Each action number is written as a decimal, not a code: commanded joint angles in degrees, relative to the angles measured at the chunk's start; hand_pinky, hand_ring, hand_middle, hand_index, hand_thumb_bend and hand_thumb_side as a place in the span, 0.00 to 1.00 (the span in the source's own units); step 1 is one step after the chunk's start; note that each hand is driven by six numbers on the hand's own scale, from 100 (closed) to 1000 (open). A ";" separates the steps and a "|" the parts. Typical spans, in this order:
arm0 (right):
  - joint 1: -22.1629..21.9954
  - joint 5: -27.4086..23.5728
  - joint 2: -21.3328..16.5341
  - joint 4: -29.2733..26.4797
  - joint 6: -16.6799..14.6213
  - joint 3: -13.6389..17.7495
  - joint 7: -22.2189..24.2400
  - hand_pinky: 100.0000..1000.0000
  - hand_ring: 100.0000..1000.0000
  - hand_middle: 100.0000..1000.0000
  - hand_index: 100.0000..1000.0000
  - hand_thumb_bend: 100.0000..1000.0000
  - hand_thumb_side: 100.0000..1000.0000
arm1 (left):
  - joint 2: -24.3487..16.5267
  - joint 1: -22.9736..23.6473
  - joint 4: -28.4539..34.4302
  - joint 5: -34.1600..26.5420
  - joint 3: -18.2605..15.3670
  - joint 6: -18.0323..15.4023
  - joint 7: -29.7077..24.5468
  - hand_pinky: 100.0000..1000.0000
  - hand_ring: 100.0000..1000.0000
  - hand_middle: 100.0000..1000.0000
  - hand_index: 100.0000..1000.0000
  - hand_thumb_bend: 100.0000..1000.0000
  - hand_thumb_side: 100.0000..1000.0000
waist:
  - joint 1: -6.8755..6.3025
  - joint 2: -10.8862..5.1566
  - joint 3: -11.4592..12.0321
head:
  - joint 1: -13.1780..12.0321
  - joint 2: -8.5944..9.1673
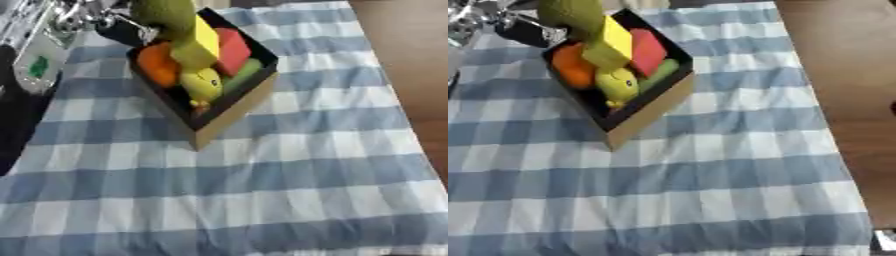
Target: Pick up objects on the table and place them in the box.
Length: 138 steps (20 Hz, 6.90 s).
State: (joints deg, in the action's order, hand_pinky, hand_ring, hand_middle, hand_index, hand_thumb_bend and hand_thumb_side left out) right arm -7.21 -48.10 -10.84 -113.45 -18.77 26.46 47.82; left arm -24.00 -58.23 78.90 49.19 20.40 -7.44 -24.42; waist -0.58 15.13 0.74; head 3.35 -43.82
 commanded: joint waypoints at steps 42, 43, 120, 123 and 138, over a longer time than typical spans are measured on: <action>-0.26 -0.80 -2.03 -1.14 -2.72 0.68 3.75 1.00 1.00 0.22 0.99 0.00 0.45 | -3.55 1.47 11.87 -4.69 -0.80 4.23 -1.21 0.63 0.54 0.37 0.54 0.00 0.00 | -0.50 -2.98 0.73 | 1.43 -0.30; -0.28 -0.82 -2.06 -1.14 -2.67 0.69 3.71 1.00 1.00 0.22 0.99 0.00 0.45 | -3.41 1.67 11.93 -5.08 -0.59 4.22 -1.60 0.63 0.54 0.37 0.54 0.00 0.00 | -0.52 -3.04 0.75 | 1.44 -0.30; -0.43 -0.50 -1.58 -1.14 -2.67 1.26 2.86 1.00 1.00 0.23 0.99 0.00 0.46 | 3.91 13.03 24.37 -2.90 -11.20 7.65 -2.20 0.86 0.84 0.68 0.89 0.00 0.76 | -0.64 -3.24 1.53 | 2.74 -0.30; -0.42 -1.32 -1.68 -1.14 -3.40 1.43 2.39 1.00 1.00 0.25 0.99 0.00 0.47 | 2.93 14.71 28.54 -10.77 -14.04 11.61 6.97 0.87 0.85 0.68 0.88 0.00 0.70 | -0.41 -3.22 1.62 | 2.57 -0.30; -1.26 -6.62 -1.67 -1.14 -8.14 2.10 2.66 1.00 1.00 0.31 0.97 0.00 0.48 | 1.61 26.64 33.24 -40.01 -23.77 4.21 37.78 0.89 0.85 0.67 0.86 0.01 0.67 | 1.29 -3.41 1.82 | 1.24 -0.30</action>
State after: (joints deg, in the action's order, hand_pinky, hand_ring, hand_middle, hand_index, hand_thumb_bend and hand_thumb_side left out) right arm -8.39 -53.95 -11.37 -113.45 -21.34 27.98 45.25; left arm -21.07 -31.13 111.25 11.19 -2.45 -1.95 12.29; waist -0.07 13.42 2.54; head 4.77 -43.83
